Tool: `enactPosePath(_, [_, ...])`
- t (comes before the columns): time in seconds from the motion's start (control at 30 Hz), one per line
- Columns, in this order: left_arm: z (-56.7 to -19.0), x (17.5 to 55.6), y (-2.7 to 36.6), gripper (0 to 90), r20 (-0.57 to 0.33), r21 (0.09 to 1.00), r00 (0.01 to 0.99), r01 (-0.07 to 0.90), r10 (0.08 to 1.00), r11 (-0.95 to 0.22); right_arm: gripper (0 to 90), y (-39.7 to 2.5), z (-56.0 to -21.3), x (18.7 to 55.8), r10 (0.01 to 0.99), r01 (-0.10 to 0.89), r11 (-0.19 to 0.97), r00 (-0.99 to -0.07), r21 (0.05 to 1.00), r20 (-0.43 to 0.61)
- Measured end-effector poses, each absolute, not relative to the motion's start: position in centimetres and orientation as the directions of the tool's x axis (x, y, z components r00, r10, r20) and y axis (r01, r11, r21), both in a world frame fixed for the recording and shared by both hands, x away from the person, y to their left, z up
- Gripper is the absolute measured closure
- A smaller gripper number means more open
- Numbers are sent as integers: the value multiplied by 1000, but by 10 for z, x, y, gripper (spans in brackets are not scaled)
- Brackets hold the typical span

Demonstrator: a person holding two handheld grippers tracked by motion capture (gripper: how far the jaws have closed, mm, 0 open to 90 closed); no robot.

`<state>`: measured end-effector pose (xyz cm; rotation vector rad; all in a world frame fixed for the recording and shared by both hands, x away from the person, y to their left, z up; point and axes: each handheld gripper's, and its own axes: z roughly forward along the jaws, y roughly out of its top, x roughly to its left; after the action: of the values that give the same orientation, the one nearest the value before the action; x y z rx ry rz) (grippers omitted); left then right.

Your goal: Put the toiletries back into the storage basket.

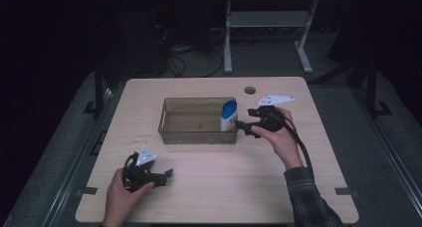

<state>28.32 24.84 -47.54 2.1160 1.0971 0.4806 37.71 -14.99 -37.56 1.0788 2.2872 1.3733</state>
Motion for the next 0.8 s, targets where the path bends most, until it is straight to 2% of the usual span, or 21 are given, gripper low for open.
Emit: enactPosePath(0.8, [-476,283,248,127,9,727,573,559,819,-399,258,-200,-405,318,744,455,222,-650,862,152])
